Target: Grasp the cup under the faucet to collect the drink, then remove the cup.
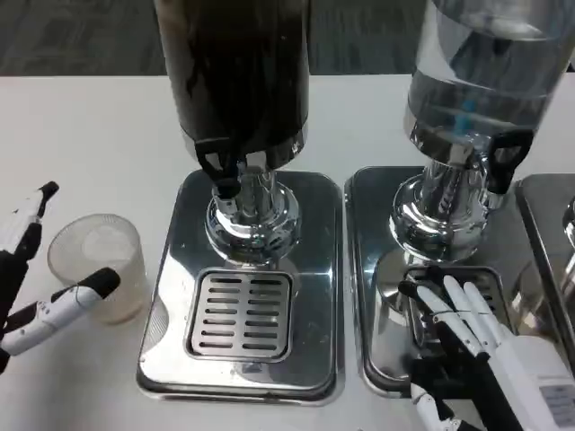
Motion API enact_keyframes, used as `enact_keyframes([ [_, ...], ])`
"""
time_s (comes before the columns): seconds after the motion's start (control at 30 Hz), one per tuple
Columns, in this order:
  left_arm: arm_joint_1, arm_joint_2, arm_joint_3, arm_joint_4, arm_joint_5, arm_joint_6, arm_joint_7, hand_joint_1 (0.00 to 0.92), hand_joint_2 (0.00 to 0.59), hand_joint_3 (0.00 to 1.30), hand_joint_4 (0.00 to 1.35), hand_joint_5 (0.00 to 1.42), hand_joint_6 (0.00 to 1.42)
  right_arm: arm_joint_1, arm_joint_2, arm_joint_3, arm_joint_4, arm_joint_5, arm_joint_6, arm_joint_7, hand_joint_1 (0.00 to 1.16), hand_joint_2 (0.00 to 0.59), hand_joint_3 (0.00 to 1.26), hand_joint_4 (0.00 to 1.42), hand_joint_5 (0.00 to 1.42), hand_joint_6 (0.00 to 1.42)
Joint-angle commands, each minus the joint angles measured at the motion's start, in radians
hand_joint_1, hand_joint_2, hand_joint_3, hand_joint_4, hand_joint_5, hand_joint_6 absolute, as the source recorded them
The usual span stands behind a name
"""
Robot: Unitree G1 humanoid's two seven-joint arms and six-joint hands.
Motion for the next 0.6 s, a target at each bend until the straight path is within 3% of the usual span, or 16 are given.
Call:
enact_keyframes([
  [0.03,-0.034,0.026,-0.022,0.047,0.002,-0.012,-0.018,0.000,0.000,0.00,0.00,0.00,0.10,0.005,0.002,0.002,-0.010,0.000,0.004,0.005,0.46,0.586,0.13,0.00,0.00,0.18],
  [0.6,-0.129,0.063,-0.084,0.189,0.002,-0.069,-0.034,0.000,0.000,0.00,0.00,0.00,0.10,-0.003,0.007,0.010,-0.013,0.001,0.007,0.018,0.46,0.586,0.13,0.00,0.00,0.18],
])
